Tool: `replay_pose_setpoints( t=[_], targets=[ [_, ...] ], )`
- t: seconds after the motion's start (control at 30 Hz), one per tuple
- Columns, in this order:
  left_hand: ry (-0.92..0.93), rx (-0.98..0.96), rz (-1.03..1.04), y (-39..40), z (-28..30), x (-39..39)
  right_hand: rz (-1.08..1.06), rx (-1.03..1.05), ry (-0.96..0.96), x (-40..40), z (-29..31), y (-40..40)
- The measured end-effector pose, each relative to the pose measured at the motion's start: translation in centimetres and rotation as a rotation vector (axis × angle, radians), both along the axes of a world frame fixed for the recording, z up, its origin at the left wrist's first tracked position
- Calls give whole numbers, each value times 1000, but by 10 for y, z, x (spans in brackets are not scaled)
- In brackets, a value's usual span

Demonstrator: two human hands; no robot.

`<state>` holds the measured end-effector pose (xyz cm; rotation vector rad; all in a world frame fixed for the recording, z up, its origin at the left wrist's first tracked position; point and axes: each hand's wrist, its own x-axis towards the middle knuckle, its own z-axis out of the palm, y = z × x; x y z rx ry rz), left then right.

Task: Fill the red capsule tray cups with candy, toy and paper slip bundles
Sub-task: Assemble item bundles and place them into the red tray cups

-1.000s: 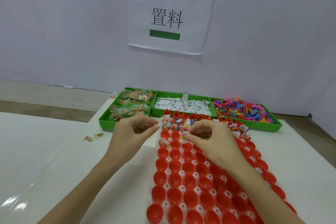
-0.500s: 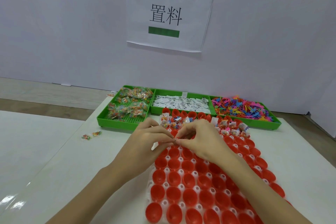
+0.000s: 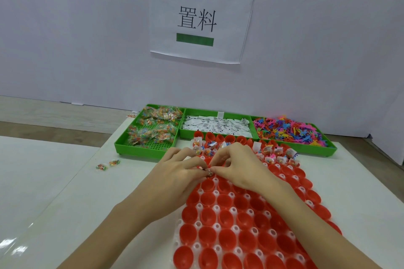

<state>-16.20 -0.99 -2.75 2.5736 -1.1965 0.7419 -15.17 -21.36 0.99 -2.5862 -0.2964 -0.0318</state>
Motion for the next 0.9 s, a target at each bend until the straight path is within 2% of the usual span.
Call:
replay_pose_setpoints(
  t=[0.3,0.4,0.57,0.67,0.8,0.9],
  targets=[
    [95,8,33,-1,2,-5,-1,14,-6,-5,2,0],
    [102,-58,35,0,6,-4,-27,60,-42,-10,5,-9],
    [95,-224,85,7,11,4,-101,267,-138,-28,10,-34],
    [89,-307,220,20,7,17,-146,423,-188,-43,7,-47],
    [169,-279,433,36,-9,33,-225,608,-212,-53,-1,-55],
    [257,-238,466,44,-19,43,-224,707,-199,-56,-1,-59]
  ],
)
